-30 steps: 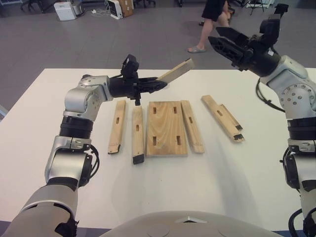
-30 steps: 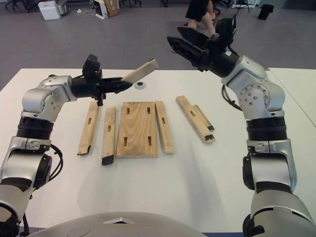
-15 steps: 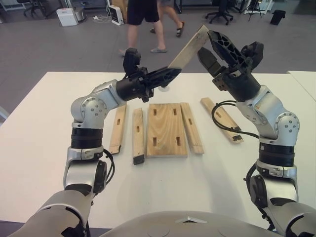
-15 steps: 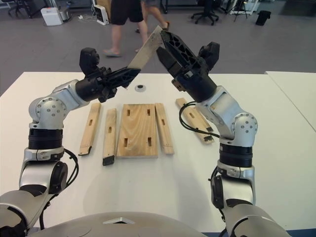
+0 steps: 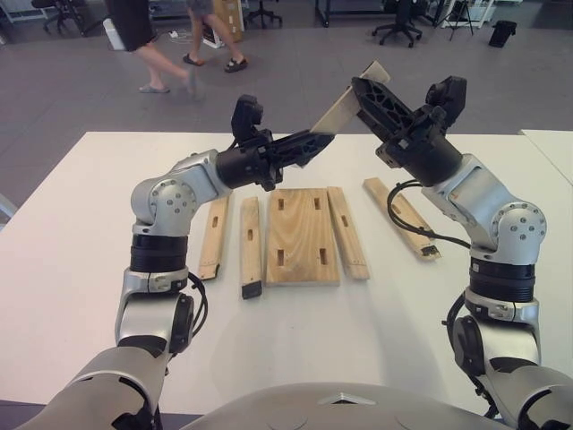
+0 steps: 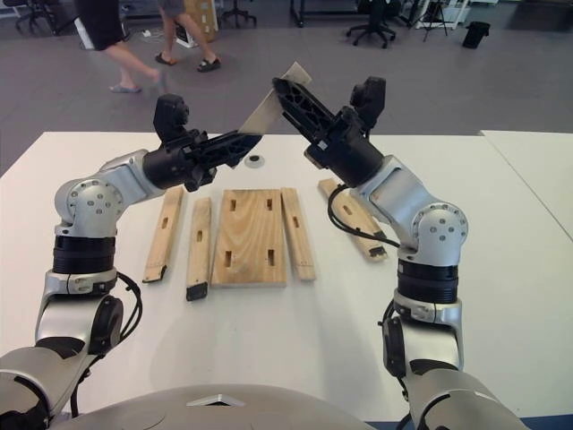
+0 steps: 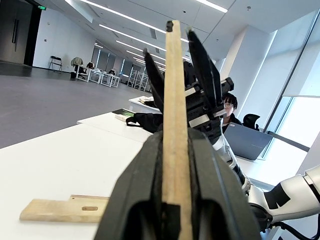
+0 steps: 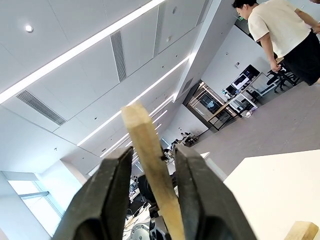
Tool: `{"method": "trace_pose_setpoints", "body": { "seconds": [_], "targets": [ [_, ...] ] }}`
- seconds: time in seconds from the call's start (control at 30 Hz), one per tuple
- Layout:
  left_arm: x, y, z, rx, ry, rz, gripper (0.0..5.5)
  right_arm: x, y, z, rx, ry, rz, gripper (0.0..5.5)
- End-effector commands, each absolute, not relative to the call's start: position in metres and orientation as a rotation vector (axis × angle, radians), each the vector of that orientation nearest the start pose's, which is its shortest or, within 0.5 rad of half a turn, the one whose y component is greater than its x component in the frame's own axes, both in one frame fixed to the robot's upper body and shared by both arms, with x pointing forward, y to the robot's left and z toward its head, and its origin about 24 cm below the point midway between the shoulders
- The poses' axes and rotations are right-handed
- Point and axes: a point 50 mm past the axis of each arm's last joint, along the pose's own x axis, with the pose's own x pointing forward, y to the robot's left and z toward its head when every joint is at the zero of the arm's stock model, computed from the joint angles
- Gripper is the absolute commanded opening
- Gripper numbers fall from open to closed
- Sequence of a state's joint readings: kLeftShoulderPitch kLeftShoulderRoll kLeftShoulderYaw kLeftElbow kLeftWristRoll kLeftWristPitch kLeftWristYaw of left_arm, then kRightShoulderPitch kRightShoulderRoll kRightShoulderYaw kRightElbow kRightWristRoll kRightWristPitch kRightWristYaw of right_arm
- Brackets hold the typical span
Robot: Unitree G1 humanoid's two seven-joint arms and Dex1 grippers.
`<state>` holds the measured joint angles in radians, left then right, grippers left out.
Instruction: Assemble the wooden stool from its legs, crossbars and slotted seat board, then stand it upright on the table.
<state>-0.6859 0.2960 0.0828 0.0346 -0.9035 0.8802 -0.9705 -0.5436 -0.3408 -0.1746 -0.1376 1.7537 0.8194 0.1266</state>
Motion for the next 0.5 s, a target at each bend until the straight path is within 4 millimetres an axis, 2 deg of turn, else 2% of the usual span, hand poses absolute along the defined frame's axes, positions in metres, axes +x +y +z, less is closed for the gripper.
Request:
{"method": "trace_pose_setpoints", "body": {
  "seconds": [0.03, 0.3, 0.37, 0.43, 0.5],
  "targets": [
    [0.297, 0.107, 0.197, -0.585, 0.053, -1.483, 0.40, 0.280, -0.131, 0.227, 1.020, -0.003, 1.134, 0.91],
    [0.296, 0.106, 0.195, -0.747, 0.063, -1.425, 0.40, 0.284, -0.136, 0.233, 0.999, -0.086, 1.111, 0.58],
    [0.298, 0.110, 0.195, -0.832, 0.025, -1.381, 0.40, 0.290, -0.138, 0.232, 0.974, -0.100, 1.047, 0.52],
    [0.297, 0.118, 0.193, -0.895, 0.008, -1.357, 0.97, 0.296, -0.142, 0.227, 0.923, -0.112, 0.950, 0.40],
    [0.300, 0.129, 0.182, -0.915, 0.009, -1.255, 1.22, 0.299, -0.145, 0.220, 0.820, -0.124, 0.875, 0.40]
  ]
}}
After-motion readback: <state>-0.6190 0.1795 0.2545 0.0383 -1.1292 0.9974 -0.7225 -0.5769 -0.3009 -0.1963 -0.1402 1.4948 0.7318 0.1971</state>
